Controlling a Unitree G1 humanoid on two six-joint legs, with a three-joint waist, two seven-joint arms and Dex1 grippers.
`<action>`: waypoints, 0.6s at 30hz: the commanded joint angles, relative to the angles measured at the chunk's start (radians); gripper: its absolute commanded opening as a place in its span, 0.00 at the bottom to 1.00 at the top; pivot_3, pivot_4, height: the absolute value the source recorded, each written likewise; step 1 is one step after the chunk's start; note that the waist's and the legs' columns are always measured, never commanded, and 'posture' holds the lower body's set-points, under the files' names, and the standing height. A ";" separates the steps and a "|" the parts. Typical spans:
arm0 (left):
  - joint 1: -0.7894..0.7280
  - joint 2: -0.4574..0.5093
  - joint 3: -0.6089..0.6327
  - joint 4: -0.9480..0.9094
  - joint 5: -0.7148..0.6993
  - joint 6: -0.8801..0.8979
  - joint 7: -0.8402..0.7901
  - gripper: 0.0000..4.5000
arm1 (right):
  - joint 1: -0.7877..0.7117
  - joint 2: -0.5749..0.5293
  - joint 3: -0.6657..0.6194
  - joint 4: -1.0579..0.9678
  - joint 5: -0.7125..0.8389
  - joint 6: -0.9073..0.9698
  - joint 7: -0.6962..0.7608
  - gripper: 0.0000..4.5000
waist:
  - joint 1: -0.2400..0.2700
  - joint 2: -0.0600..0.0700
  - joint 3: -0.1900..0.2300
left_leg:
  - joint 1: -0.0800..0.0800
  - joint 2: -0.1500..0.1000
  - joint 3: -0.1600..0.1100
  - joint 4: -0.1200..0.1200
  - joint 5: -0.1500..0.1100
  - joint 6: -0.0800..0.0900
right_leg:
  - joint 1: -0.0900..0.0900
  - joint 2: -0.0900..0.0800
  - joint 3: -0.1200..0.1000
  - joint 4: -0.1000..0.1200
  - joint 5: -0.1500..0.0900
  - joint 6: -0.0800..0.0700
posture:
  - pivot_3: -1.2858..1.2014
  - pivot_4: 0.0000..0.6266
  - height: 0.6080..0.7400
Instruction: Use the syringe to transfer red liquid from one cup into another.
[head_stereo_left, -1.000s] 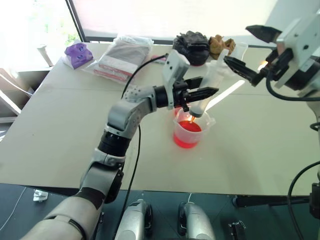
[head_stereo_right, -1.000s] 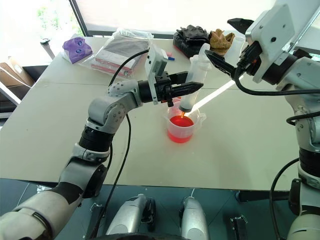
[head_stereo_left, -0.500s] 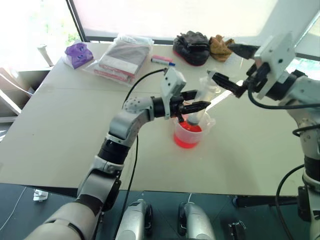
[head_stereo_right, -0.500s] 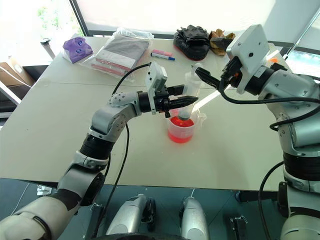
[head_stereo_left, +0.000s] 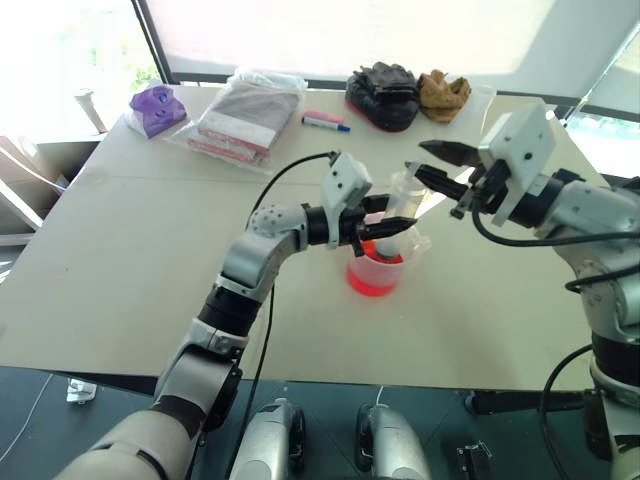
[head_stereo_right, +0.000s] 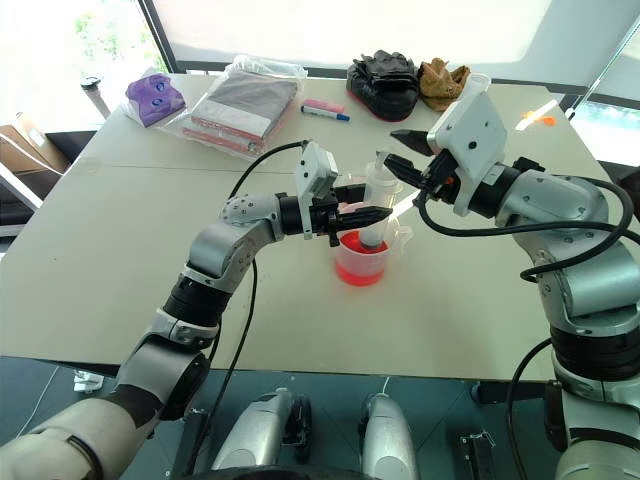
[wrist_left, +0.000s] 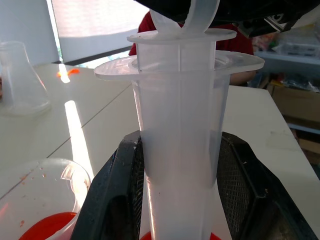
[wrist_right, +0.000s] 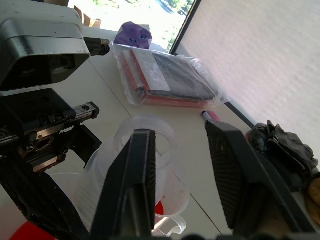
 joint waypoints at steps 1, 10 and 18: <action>0.002 -0.006 -0.038 -0.043 0.003 0.003 -0.018 0.35 | -0.072 0.008 -0.047 -0.008 -0.005 -0.044 -0.031 0.02 | 0.000 0.000 0.000 | 0.000 0.000 0.000 0.000 0.000 0.000 | 0.000 0.000 0.000 0.000 0.000 0.000 | 0.52 0.24 1.00; 0.028 0.008 -0.048 -0.075 0.002 0.021 -0.019 0.35 | -0.099 0.003 -0.052 0.019 -0.013 -0.057 -0.028 0.02 | 0.000 0.000 0.000 | 0.000 0.000 0.000 0.000 0.000 0.000 | 0.000 0.000 0.000 0.000 0.000 0.000 | 0.52 0.24 1.00; 0.039 0.011 -0.054 -0.084 0.006 0.027 -0.022 0.35 | -0.098 0.002 -0.055 0.026 -0.031 -0.079 -0.044 0.02 | 0.000 0.000 0.000 | 0.000 0.000 0.000 0.000 0.000 0.000 | 0.000 0.000 0.000 0.000 0.000 0.000 | 0.52 0.24 1.00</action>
